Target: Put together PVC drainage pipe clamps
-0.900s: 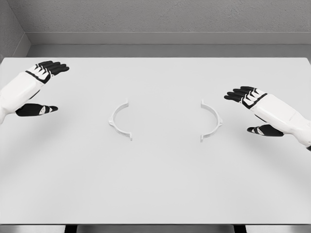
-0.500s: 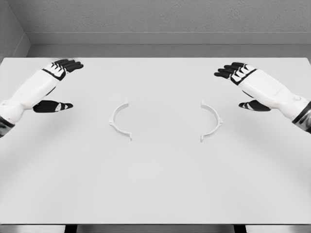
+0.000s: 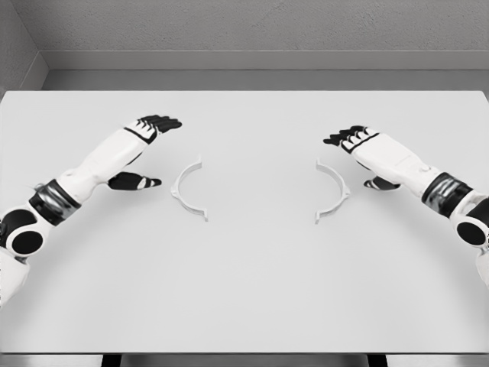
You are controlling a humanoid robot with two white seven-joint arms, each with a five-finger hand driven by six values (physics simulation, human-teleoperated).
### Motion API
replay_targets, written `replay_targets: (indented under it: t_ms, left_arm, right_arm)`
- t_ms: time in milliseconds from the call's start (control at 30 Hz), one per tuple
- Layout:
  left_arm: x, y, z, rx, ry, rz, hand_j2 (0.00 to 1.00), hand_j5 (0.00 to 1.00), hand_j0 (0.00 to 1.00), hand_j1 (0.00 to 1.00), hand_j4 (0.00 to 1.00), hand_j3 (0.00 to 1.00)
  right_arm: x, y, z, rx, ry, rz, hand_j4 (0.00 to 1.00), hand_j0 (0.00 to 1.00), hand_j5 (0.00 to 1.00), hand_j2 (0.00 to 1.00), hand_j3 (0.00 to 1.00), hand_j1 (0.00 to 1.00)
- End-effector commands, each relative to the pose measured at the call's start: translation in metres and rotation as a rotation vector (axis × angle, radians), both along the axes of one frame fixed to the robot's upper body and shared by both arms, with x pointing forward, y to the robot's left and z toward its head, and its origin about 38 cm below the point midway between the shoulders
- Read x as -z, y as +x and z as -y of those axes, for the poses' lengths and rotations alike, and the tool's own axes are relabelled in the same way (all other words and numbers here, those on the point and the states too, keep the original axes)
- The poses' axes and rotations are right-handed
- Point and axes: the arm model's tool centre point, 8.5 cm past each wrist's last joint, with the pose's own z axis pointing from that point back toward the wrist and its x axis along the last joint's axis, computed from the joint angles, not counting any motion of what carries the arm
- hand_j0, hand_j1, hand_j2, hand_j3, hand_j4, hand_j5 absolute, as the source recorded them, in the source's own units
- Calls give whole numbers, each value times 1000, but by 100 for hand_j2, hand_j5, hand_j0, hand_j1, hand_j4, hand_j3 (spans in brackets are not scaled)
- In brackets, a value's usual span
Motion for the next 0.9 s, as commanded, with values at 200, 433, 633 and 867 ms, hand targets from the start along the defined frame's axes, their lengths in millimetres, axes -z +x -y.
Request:
replay_targets:
  t_ms: [200,433,633,867]
  left_arm:
    - [16,11,-9,-48,-3,-50,100,100,100,100,100,100]
    - [28,12,-6,-53,-7,-81,100,100,100,100,100,100]
    - [31,12,-4,-55,-13,-88,100,100,100,100,100,100]
    - [35,12,7,-47,-31,-93,100,100,100,100,100,100]
  right_arm:
    - [9,0,-7,0,-42,-12,100,100,100,100,100,100]
    - [8,-3,-15,-28,-47,-4,100,100,100,100,100,100]
    - [-2,-7,-23,-51,-45,24,100,100,100,100,100,100]
    - [2,-10,-23,-52,-46,15,100,100,100,100,100,100]
